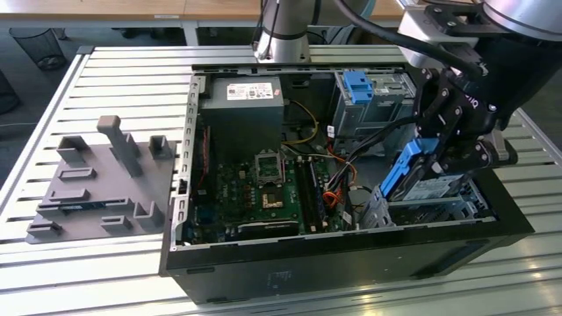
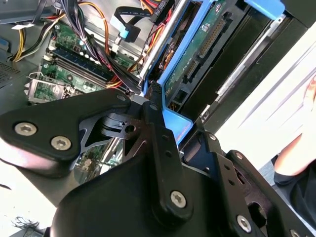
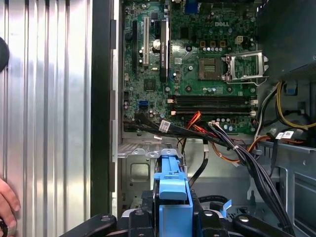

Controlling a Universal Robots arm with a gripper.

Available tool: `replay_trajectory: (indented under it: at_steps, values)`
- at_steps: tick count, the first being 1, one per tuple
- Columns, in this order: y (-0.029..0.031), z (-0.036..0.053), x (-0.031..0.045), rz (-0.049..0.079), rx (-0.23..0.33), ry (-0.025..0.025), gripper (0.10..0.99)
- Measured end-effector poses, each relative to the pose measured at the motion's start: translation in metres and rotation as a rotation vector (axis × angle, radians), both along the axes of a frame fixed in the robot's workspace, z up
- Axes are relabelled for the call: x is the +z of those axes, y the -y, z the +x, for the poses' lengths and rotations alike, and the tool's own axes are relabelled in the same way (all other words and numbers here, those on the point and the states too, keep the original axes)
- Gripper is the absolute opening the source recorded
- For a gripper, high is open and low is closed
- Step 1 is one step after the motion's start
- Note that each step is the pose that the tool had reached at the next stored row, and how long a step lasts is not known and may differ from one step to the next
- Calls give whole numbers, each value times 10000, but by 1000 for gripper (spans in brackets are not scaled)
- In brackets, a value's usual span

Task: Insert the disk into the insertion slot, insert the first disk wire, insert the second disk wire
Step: 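Insert the disk into the insertion slot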

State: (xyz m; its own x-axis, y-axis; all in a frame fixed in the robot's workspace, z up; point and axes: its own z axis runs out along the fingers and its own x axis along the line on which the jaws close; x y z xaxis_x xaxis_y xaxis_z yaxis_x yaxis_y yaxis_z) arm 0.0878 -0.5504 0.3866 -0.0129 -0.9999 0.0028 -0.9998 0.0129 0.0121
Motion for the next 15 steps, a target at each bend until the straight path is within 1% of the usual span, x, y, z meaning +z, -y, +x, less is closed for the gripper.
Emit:
replay_trajectory:
  at_steps: [11,15]
  values:
    - [0,0,-73,0,0,0,365]
    - [0,0,-85,1,0,-1,365]
